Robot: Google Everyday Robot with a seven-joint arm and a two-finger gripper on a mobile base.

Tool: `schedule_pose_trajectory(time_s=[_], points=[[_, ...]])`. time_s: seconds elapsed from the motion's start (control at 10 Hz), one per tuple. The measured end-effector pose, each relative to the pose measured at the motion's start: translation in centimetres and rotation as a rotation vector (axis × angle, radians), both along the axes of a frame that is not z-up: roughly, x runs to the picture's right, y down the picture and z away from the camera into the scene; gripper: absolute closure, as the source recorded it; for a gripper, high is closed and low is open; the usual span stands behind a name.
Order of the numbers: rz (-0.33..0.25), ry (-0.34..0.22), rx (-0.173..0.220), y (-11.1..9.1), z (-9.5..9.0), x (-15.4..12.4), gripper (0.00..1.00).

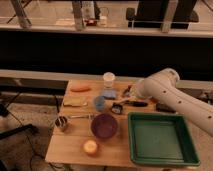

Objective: Place towel in red bowl

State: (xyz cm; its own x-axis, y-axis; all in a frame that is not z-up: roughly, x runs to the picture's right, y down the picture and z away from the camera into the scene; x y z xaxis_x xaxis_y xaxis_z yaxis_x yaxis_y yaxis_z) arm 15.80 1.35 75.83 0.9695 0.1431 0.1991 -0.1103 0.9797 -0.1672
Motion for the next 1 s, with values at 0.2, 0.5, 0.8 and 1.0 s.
schedule_pose_trajectory(time_s=[0.2, 0.5, 0.8, 1.0], points=[[0.007, 0.017, 0.003, -0.1, 0.0, 0.9, 1.00], [0.009, 0.034, 0.014, -0.4, 0.0, 1.3, 1.00], [0.010, 0.047, 0.020, -0.6, 0.1, 1.7, 1.00], [0.007, 0.053, 0.024, -0.9, 0.3, 1.7, 1.00]])
